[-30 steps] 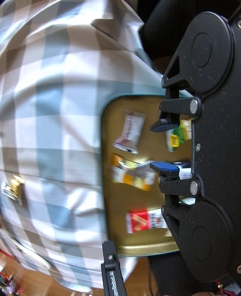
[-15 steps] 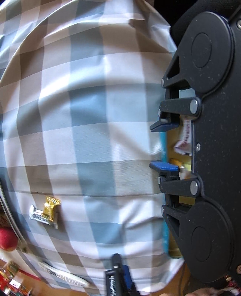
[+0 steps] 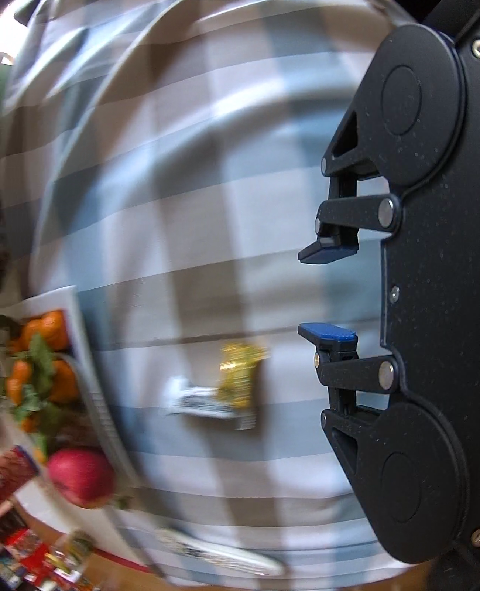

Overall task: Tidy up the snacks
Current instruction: 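Move both open grippers toward the white bar and gold candy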

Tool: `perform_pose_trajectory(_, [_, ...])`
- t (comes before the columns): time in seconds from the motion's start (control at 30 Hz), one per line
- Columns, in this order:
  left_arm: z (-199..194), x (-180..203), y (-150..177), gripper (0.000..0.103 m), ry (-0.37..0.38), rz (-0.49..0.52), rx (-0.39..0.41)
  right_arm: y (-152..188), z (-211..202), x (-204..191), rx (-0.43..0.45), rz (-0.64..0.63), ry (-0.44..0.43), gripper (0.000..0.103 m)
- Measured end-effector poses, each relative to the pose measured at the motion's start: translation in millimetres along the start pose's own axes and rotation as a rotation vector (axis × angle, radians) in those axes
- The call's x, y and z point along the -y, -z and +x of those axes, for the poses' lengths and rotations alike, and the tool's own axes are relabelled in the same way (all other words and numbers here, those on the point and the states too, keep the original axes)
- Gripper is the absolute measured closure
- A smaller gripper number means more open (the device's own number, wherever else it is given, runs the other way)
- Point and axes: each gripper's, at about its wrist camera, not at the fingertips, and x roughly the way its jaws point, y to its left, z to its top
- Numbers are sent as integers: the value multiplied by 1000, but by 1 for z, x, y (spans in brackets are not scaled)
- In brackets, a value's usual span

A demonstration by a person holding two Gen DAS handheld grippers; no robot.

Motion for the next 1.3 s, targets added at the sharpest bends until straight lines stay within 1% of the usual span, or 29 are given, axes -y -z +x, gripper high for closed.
perform_pose_trajectory(0.1, [-3,3,1,69,22,11,1,-22,12,-9,45,43,11,58])
perform_pose_trajectory(0.17, [-6,5,1,69,27,17,8,-33,23,-16,55,54,20,58])
perform_pose_trajectory(0.3, [-9,6,-1,69,29,21,17,-42,42,-29,65,36,44,59])
perform_pose_trajectory(0.37, [-9,5,-3,69,33,13,13,-37,47,-32,59,11,48,59])
perform_pose_trajectory(0.47, [-9,0,-5,69,42,-6,7,-21,49,-32,21,-42,2,59])
perform_pose_trajectory(0.53, [-10,-1,-6,69,43,-11,11,-5,47,-29,-2,-89,-14,59])
perform_pose_trajectory(0.67, [-12,-2,-4,69,46,-6,14,21,39,-23,-42,-164,-12,59])
perform_pose_trajectory(0.73, [-12,-3,-4,69,45,-6,17,29,31,-20,-36,-172,-17,59])
perform_pose_trajectory(0.8, [-12,-5,-4,69,38,-13,23,30,23,-22,-7,-179,-14,59])
perform_pose_trajectory(0.9, [-13,-7,-4,69,22,-25,31,22,12,-32,42,-210,-6,59])
perform_pose_trajectory(0.97, [-13,-9,-4,69,22,-30,30,17,10,-38,57,-210,-6,59])
perform_pose_trajectory(1.1, [-15,-12,-6,69,37,-41,29,10,16,-50,63,-226,-24,59])
perform_pose_trajectory(1.3, [-16,-12,-7,69,46,-38,28,10,32,-63,51,-250,-7,59])
